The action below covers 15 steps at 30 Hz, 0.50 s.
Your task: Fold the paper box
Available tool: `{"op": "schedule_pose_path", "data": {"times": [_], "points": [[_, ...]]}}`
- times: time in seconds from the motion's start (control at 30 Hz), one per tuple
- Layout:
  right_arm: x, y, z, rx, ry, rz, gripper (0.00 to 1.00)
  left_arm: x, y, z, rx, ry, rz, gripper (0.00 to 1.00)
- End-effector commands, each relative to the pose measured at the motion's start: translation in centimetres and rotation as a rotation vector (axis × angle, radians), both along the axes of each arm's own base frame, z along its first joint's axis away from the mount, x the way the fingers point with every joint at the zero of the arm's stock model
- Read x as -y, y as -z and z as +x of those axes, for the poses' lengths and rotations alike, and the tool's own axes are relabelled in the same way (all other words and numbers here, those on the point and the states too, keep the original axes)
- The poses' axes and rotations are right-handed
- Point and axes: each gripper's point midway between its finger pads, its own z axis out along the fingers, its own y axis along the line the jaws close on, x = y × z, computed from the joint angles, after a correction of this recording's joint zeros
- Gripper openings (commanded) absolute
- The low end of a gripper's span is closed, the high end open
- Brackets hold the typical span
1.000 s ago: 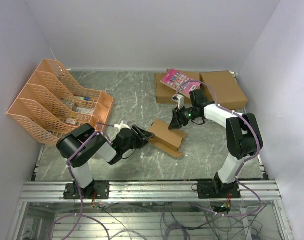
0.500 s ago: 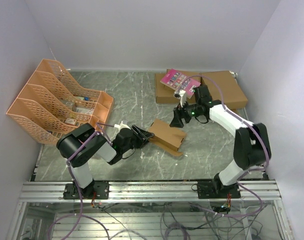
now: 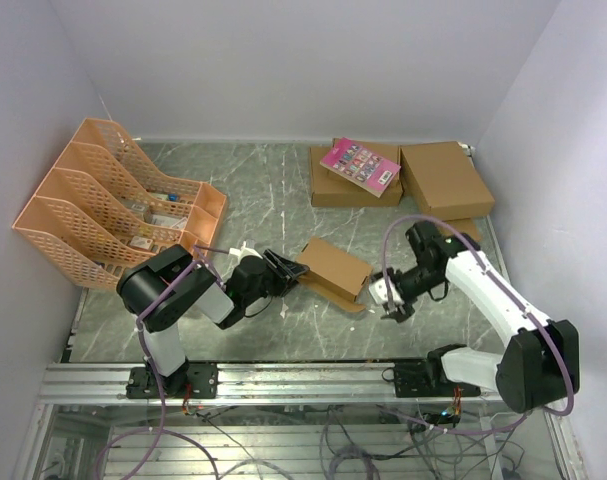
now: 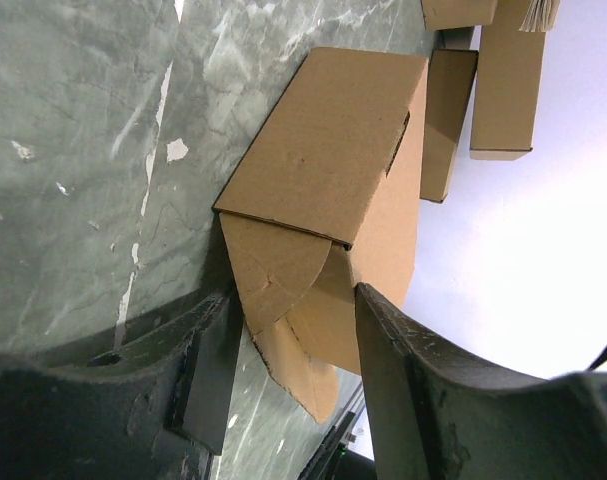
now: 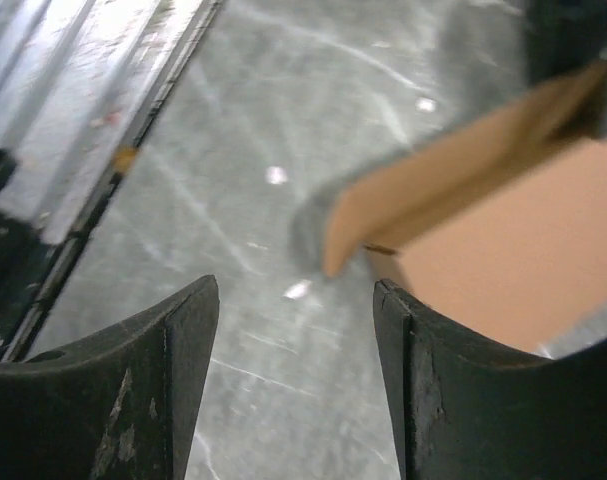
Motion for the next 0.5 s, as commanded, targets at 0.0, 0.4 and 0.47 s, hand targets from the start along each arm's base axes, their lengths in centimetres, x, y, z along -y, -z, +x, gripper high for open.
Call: {"op": "schedule_pose_path", "data": {"times": [0.0, 0.4, 0.47], "points": [[0.8, 2.8, -2.8, 0.172, -0.313, -0.038, 0.61, -1.5, 4.6, -1.4, -0.093, 0.012, 0.147, 0.58], [-1.8, 6.0, -0.4, 0.275, -0.301, -0.093, 0.48, -1.1, 4.5, -1.5, -0.097, 0.029, 0.138, 0.58], [-1.6, 6.7, -0.2, 0.276, -0.292, -0.122, 0.47, -1.1, 4.6, -1.4, -0.096, 0.03, 0.14, 0.58]]}}
